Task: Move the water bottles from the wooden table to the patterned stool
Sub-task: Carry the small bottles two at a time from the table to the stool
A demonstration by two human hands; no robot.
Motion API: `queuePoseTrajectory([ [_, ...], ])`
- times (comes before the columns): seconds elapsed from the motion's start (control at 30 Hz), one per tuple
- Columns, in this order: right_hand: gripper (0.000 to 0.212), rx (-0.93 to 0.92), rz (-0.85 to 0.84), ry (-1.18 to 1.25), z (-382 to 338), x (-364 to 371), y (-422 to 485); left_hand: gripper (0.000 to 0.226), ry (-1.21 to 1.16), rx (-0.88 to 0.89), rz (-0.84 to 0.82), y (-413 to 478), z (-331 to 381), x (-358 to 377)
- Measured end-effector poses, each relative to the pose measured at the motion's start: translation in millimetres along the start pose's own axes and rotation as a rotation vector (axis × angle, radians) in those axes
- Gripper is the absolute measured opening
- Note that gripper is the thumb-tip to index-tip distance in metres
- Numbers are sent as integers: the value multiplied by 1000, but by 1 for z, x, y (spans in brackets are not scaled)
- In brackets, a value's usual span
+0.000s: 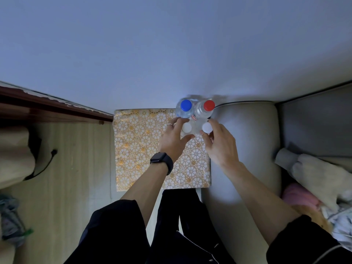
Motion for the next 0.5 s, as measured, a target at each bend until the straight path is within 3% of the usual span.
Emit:
queuePoseTrajectory([
  [0.5,38,-14,-37,-31,3,8,-5,49,-12,-36,-51,1,4,-6],
])
Point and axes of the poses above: each hand's wrist, its own y-axis towards the middle knuckle, its own x-axis out of the palm, z = x × y, the point moved 5 cm from there along y, towards the middle knuckle, and after that the axes turned 11 degrees about -x, right-handed, at the moved point
